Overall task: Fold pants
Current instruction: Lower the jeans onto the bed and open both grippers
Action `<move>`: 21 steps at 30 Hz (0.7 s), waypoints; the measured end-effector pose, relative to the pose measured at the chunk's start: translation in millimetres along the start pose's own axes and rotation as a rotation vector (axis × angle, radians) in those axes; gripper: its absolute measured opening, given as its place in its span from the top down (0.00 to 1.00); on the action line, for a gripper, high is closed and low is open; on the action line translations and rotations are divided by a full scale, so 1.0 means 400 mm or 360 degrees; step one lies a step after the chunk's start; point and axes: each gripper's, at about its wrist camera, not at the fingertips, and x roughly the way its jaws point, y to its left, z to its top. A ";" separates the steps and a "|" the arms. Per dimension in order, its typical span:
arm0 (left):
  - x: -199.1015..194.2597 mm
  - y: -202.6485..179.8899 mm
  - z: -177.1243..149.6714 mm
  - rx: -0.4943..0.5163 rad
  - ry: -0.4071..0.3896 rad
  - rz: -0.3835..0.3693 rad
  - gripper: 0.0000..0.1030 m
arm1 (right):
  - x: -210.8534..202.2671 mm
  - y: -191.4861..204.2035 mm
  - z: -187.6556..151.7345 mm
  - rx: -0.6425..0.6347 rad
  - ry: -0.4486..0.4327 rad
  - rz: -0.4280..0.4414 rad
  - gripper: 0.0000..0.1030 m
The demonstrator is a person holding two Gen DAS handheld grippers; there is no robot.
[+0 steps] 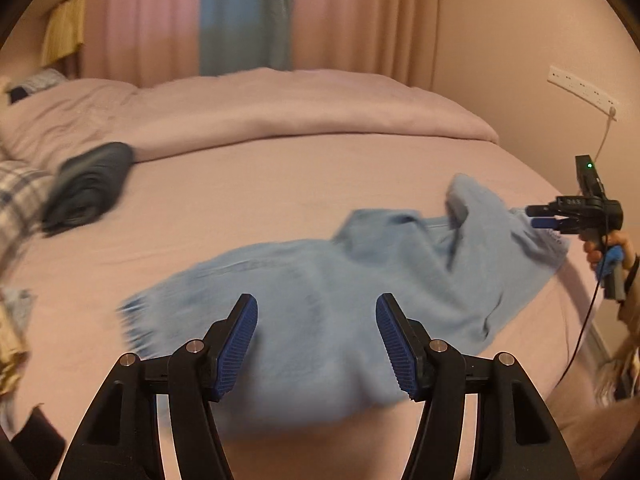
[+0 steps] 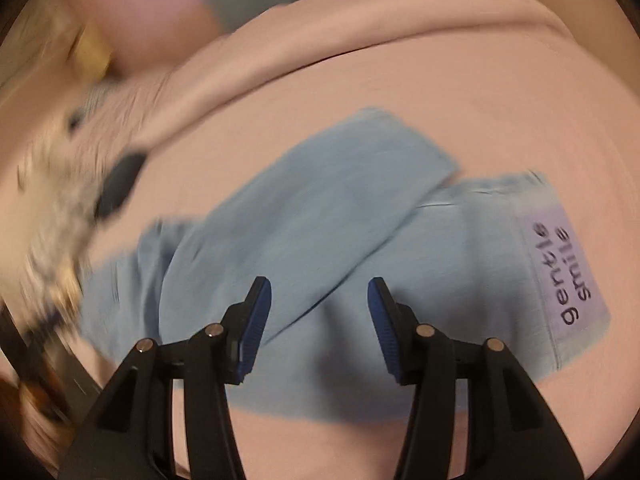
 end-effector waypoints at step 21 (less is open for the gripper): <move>0.222 -0.017 -0.014 -0.0117 0.0357 0.0098 0.40 | -0.156 -0.045 0.020 0.0257 -0.0443 0.0006 0.97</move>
